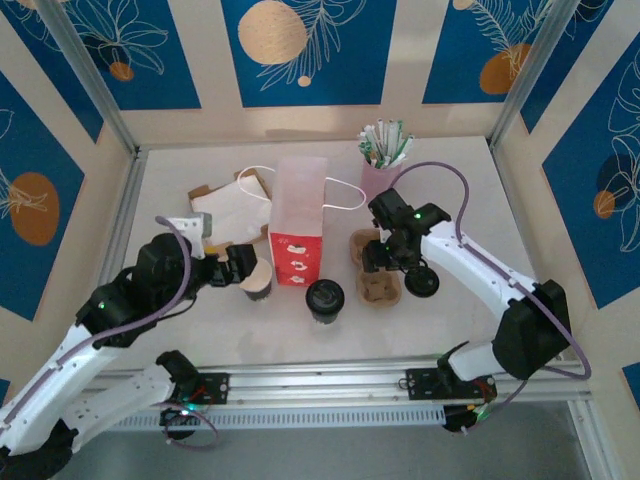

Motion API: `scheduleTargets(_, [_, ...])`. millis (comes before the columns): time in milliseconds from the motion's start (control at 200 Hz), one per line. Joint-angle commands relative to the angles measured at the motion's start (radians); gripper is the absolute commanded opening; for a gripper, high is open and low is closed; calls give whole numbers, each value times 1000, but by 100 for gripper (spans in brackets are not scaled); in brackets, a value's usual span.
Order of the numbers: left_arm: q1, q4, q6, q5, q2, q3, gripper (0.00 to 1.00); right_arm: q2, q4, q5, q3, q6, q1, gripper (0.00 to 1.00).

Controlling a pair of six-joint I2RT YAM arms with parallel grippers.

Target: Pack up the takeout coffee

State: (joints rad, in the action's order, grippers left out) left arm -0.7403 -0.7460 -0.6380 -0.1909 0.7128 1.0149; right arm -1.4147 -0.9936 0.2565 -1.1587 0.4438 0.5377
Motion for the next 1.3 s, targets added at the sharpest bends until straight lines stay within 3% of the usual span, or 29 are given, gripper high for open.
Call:
scheduleTargets(0, [-12, 79, 62, 66, -20, -54, 100, -48, -16, 9, -38, -20, -7, 62])
scheduleTargets(390, [-144, 161, 144, 102, 13, -116, 97, -195, -23, 24, -94, -31, -5, 54])
scheduleTargets(575, [-187, 177, 137, 88, 69, -124, 89, -240, -22, 35, -105, -43, -3, 54])
scheduleTargets(1296, [-196, 244, 129, 94, 138, -127, 86, -324, 24, 62, -114, -57, -4, 51])
